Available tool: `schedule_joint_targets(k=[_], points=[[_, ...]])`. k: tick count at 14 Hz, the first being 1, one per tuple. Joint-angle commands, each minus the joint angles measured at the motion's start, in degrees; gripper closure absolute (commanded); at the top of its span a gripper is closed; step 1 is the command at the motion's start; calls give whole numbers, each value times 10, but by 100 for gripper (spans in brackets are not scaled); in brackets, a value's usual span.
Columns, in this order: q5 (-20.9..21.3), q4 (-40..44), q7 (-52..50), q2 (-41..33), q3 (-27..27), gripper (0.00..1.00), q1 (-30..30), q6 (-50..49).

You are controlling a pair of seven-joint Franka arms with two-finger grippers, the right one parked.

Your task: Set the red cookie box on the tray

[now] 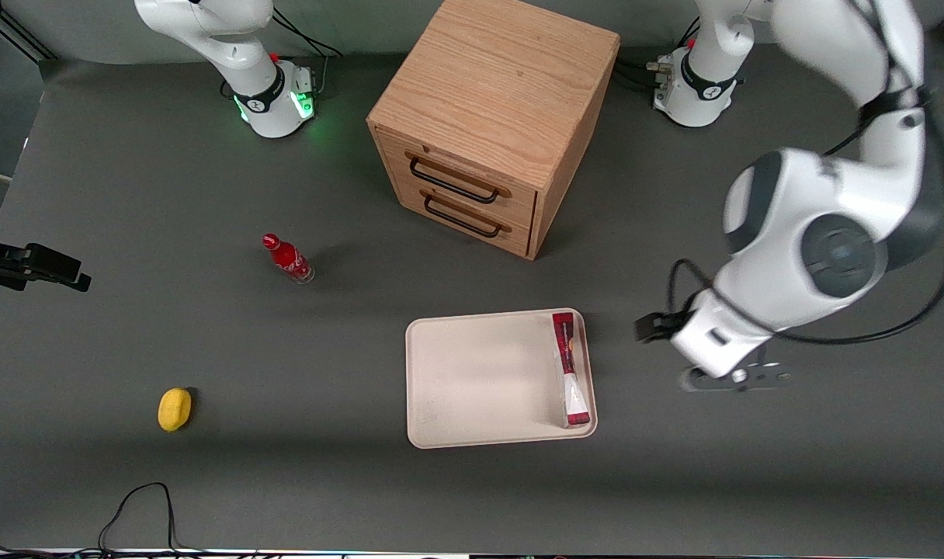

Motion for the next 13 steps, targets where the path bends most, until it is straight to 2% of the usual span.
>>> schedule_joint_targets(k=[1,4,7,9,13], points=[[35,-140,71,-133,-6,0,43,7],[77,-223,123,-240,-11,0,103,4],[88,-255,142,-310,-63,0,165,-35],[88,-263,144,-337,-78,0,180,-59],[85,-263,146,-343,-78,0,184,-63]])
